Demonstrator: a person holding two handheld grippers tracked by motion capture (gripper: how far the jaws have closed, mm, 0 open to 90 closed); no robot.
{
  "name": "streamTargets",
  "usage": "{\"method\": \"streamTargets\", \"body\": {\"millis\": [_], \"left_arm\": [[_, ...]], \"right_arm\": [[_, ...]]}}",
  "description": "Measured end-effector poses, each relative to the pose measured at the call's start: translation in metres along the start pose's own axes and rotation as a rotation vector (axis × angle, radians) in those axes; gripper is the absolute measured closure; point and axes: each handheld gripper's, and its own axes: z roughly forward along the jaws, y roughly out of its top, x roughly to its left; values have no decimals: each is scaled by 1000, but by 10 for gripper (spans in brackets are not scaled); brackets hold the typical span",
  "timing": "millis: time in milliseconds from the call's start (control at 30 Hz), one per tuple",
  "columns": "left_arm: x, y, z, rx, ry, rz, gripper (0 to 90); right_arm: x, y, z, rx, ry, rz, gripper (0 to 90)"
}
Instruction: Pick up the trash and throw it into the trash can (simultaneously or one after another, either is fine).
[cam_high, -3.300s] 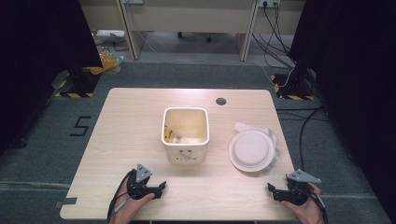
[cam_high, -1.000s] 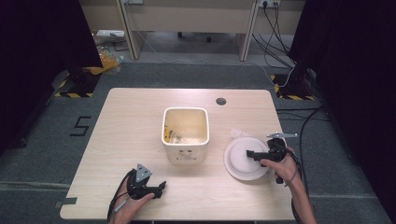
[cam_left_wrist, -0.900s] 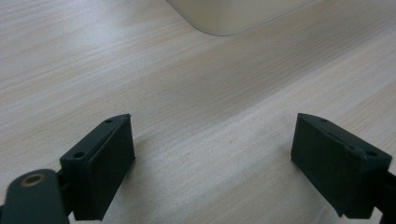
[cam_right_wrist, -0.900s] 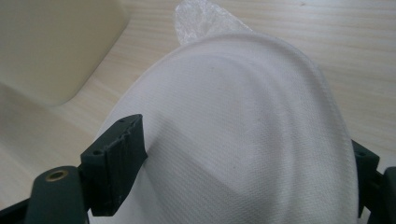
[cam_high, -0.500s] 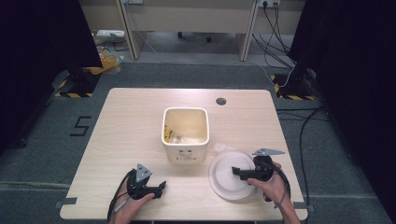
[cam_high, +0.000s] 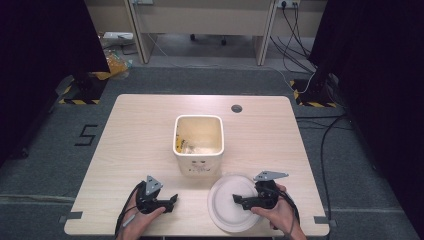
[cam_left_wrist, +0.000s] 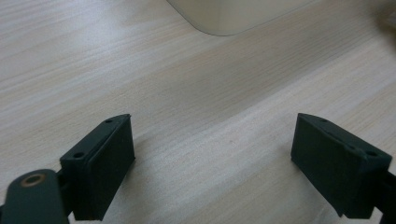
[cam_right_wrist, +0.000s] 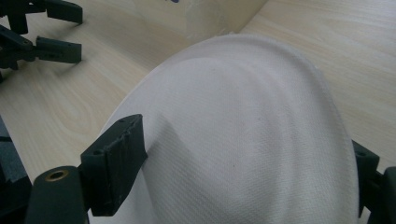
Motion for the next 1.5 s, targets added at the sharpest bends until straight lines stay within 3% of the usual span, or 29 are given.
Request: {"method": "streamTargets", "body": {"millis": [367,500,700,767,800,867,900,933,967,1000,1067,1167,1267,1367,1500], "left_arm": [[0,0,0,0,1,0,123],[0,0,0,0,1,-1,123],[0,0,0,-1,1,-2,123],[0,0,-1,1,-3,0,126],[0,-1,-1,-2,-7,2,146],[-2,-1,-2,-5,-22,4,147],[-3,-2,-4,-9,-43,-3,150],[-4,-2,-6,-8,-72,-14,150],[-4,-2,-10,-13,-95,-22,159],[-6,-2,-14,-28,-102,-27,159],[-13,-2,-20,-43,-107,-11,159],[-28,0,-25,-53,-141,18,159],[-47,-1,-20,-13,-176,69,160],[-51,-2,-17,6,-185,89,164],[-53,-4,-12,33,-151,119,162]], "right_arm": [[34,11,25,40,91,-68,199],[38,16,36,41,129,-72,200],[41,21,42,45,148,-81,206],[41,23,39,37,150,-91,222],[38,27,30,1,161,-83,210],[36,30,25,-20,161,-76,204],[32,33,11,-56,142,-77,208],[32,33,11,-56,142,-77,208],[30,35,-5,-86,128,-83,230],[30,35,-5,-86,128,-83,230],[27,30,-27,-112,111,-86,284],[24,19,-41,-104,96,-78,310],[22,8,-45,-87,94,-64,313],[23,4,-46,-80,102,-61,315],[31,-1,-37,-40,127,-87,364]]}}
